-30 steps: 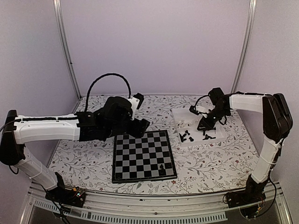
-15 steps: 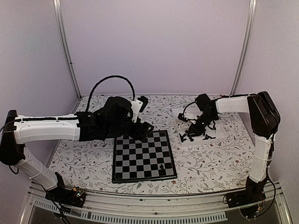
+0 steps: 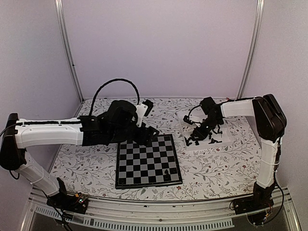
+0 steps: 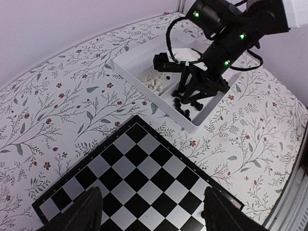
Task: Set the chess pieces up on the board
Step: Pick up the chess piece from the storage box.
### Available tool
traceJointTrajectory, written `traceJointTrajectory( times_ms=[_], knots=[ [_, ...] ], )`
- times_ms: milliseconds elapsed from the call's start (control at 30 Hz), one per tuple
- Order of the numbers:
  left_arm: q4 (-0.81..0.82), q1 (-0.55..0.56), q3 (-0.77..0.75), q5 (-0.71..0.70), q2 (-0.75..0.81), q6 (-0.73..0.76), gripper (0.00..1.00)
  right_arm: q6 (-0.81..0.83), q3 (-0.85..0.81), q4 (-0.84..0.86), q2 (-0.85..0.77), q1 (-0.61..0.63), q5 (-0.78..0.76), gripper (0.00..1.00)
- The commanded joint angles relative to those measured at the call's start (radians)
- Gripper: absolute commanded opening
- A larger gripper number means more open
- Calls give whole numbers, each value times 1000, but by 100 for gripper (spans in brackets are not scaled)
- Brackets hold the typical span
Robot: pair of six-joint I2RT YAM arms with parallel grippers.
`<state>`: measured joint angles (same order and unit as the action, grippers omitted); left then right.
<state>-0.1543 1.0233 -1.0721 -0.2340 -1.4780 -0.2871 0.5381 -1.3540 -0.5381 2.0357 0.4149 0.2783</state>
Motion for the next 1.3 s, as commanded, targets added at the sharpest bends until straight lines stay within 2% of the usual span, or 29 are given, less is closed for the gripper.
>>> traceJointTrajectory(
  times_ms=[0,167,433,567,667,700,833,967,1100,1267],
  knots=[
    [10,16,-4,11,-10,-16,74,-94,-22,8,38,4,-11,37],
    [12,24,9,10,-12,-25,74,-142,-13,31,36,12,-44,35],
    [25,32,12,10,-19,-34,74,-154,32,77,47,30,-132,15],
    [34,32,11,13,-29,-34,74,-133,86,107,20,30,-174,14],
    [42,33,6,16,-40,-31,74,-117,114,122,15,30,-194,25],
    [41,32,3,17,-44,-30,74,-117,119,122,18,31,-196,26],
    [46,34,-6,26,-53,-30,74,-105,130,129,26,30,-213,14],
    [71,34,-2,35,-51,-30,74,-104,136,119,-25,30,-180,9],
    [118,21,-7,58,-71,-38,74,-91,136,86,-149,30,-115,8],
    [240,-26,-36,209,-150,-103,74,-61,118,-3,-281,32,41,8]
  ],
)
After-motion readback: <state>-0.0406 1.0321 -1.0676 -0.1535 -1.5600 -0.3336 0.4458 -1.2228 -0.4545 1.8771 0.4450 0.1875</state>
